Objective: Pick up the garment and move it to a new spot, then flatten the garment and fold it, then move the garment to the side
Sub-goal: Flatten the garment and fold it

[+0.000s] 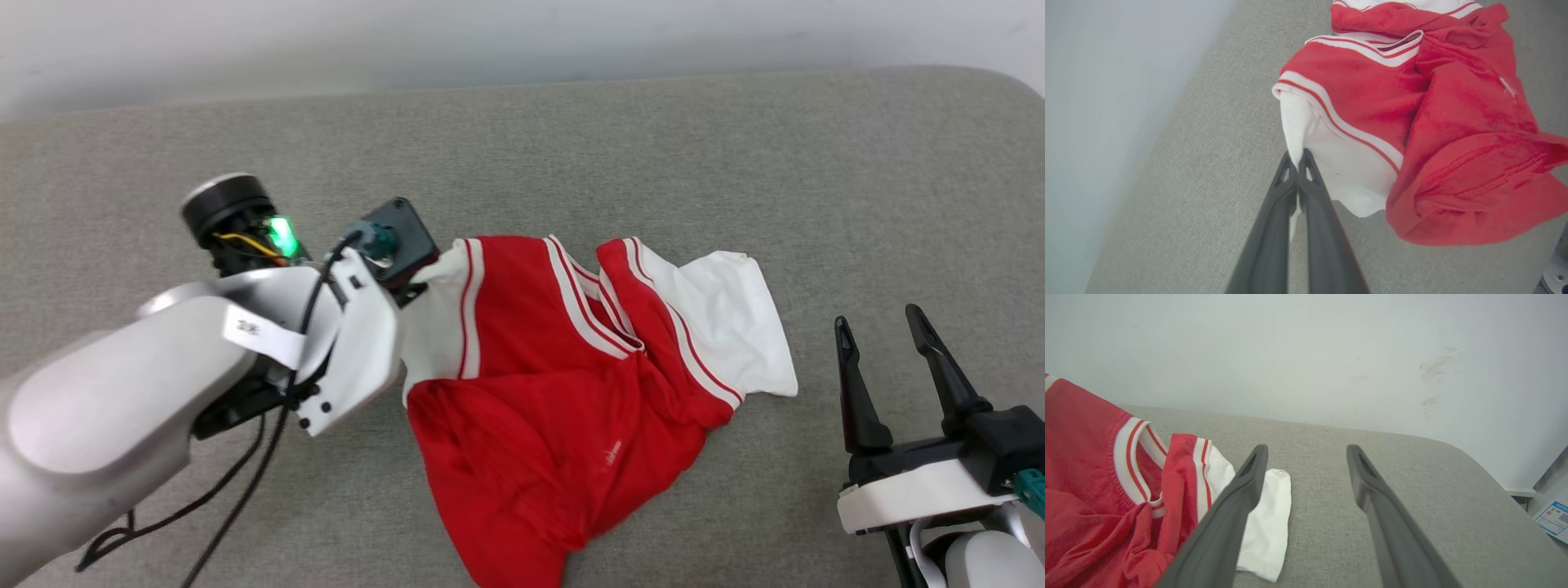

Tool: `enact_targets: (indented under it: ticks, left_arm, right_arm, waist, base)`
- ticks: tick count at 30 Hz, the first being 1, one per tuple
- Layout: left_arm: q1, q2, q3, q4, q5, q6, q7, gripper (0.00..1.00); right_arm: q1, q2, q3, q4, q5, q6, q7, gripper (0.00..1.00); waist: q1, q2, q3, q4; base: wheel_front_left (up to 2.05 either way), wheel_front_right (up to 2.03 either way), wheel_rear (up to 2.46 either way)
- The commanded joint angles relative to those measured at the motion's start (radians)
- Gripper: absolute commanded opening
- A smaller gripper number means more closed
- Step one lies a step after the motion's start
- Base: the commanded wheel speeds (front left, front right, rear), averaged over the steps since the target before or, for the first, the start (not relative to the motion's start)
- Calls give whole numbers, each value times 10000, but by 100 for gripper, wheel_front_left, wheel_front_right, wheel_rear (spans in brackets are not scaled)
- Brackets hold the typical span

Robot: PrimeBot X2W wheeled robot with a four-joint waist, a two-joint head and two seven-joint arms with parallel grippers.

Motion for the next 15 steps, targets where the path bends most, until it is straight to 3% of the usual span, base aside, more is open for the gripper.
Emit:
enact_targets:
  ticks: [1, 7, 15]
  left_arm:
    - [101, 345, 131, -196, -51, 194, -47, 0]
    - [289, 1254, 503, -237, -434, 667, -84, 0]
    - [518, 2013, 744, 1475, -816, 877, -216, 0]
  right_arm:
    - [106, -37, -12, -80, -16, -15, -18, 100]
    - [-19, -74, -6, -180, -3, -15, -18, 100]
    - [-351, -108, 105, -265, -116, -15, -19, 100]
  waist:
    - [0, -1, -111, 182]
    - [0, -1, 99, 264]
    - [0, -1, 862, -98]
  base:
    - [0, 0, 0]
    - [0, 0, 0]
    - [0, 0, 0]
